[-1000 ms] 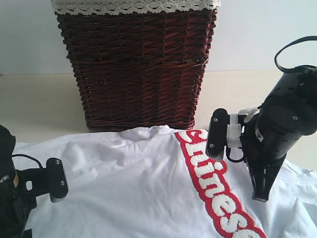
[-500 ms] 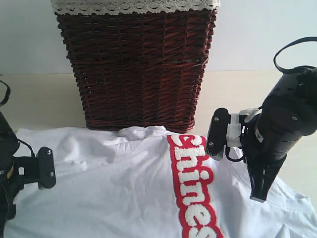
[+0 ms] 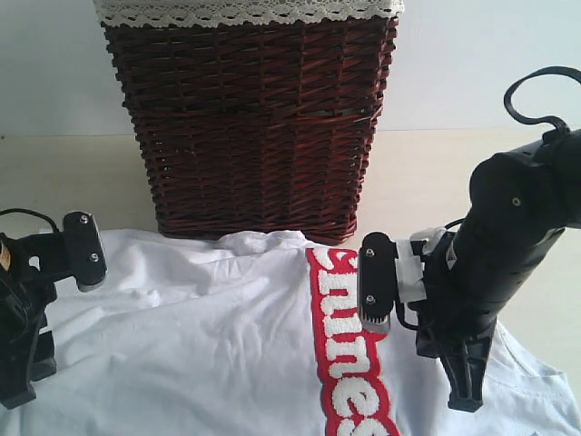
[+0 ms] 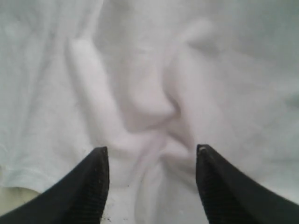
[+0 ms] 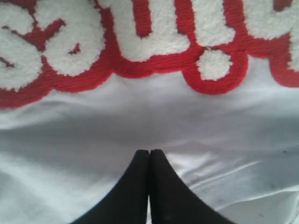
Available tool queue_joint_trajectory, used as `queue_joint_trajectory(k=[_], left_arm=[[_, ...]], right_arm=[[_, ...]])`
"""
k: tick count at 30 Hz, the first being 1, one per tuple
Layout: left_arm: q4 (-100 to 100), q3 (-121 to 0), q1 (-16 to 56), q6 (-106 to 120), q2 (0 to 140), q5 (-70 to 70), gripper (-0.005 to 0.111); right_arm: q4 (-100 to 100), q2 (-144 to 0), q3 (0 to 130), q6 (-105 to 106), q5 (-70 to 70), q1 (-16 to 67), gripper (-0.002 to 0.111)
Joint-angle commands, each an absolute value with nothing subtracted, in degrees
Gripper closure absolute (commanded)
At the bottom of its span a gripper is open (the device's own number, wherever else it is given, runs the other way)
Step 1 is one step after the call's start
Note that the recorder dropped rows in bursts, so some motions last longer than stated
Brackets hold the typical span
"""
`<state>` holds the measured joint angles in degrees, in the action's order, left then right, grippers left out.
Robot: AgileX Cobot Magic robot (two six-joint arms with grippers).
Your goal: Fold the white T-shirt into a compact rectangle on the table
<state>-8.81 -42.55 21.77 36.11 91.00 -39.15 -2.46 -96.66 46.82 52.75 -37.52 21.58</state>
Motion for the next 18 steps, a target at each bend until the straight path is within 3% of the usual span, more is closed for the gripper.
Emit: queue_joint_trajectory(k=[1, 4, 6, 15, 18], left_arm=[[-5.16, -42.6, 21.79, 40.04, 89.07, -41.71, 0.052], [-4.89, -42.6, 21.79, 40.04, 88.98, -42.91, 0.052], [-4.89, -42.6, 21.79, 40.04, 88.74, -43.17, 0.052], [-4.28, -42.6, 21.79, 40.04, 88.72, -43.14, 0.052], [-3.99, -42.6, 21.79, 40.04, 88.72, -43.14, 0.052]], right_arm=[[-2.56, -96.8, 46.92, 49.17, -36.37, 21.3, 0.084], [-2.37, -96.7, 46.92, 48.3, -37.52, 21.3, 0.042], [-1.0, -96.7, 46.92, 49.88, -39.39, 21.3, 0.029], [4.74, -96.59, 46.92, 64.52, -40.81, 21.3, 0.028], [6.42, -96.81, 46.92, 63.63, -39.4, 21.3, 0.035]])
